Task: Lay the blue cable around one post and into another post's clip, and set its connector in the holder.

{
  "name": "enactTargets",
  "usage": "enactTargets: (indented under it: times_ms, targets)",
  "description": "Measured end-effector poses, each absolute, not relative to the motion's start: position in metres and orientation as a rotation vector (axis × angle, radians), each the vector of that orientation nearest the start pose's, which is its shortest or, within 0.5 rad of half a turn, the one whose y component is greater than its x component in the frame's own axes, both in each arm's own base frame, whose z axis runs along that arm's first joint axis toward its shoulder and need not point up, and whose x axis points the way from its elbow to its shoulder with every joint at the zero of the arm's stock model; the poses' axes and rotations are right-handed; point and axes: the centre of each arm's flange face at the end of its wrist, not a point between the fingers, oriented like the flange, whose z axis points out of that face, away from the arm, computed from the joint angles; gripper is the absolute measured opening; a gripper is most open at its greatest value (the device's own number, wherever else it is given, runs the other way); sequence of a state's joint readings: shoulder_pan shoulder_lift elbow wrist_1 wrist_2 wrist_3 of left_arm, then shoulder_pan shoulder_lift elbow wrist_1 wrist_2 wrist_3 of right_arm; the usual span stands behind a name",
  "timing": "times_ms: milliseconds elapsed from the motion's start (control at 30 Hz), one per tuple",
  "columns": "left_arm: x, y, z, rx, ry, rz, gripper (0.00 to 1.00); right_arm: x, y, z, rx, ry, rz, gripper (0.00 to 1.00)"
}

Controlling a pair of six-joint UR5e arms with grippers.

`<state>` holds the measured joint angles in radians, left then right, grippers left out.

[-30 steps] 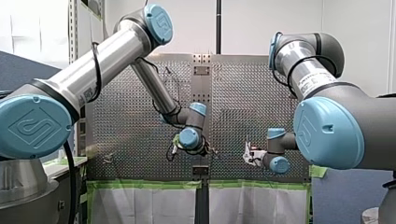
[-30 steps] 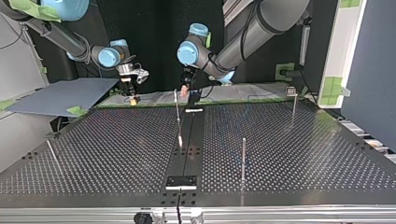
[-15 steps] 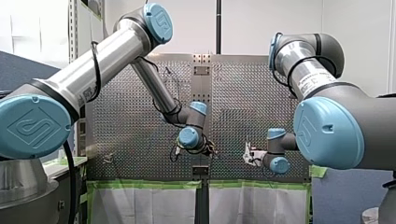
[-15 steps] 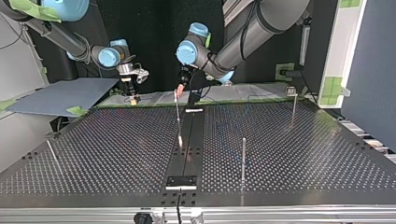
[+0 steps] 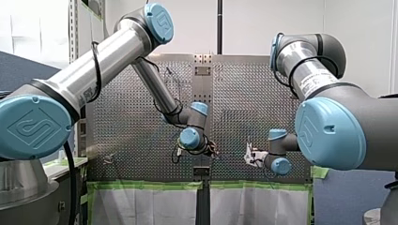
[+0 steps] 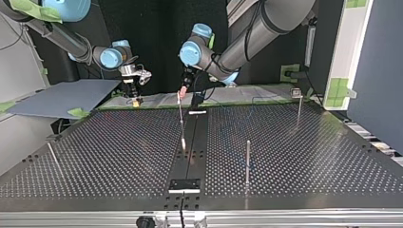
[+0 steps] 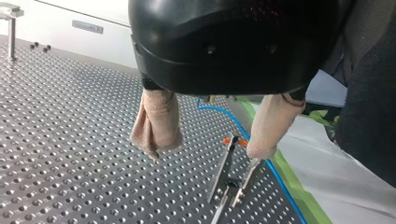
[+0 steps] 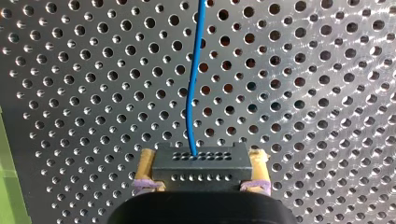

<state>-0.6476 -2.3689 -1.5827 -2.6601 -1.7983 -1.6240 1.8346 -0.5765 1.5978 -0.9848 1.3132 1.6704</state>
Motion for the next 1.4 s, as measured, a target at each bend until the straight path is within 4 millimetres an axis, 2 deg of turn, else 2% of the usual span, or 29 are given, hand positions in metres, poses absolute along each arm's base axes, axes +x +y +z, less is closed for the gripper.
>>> enactTargets:
  times_ms: [500, 1400]
  targets:
    - [0.437, -0.49, 0.054, 0.332, 1.807, -0.454, 1.0, 0.324, -0.589, -0.044, 1.588, -1.039, 1.632, 0.0]
    - [0.434, -0.492, 0.054, 0.298, 1.822, -0.488, 1.0, 0.324, -0.589, -0.045, 1.591, -1.039, 1.629, 0.0]
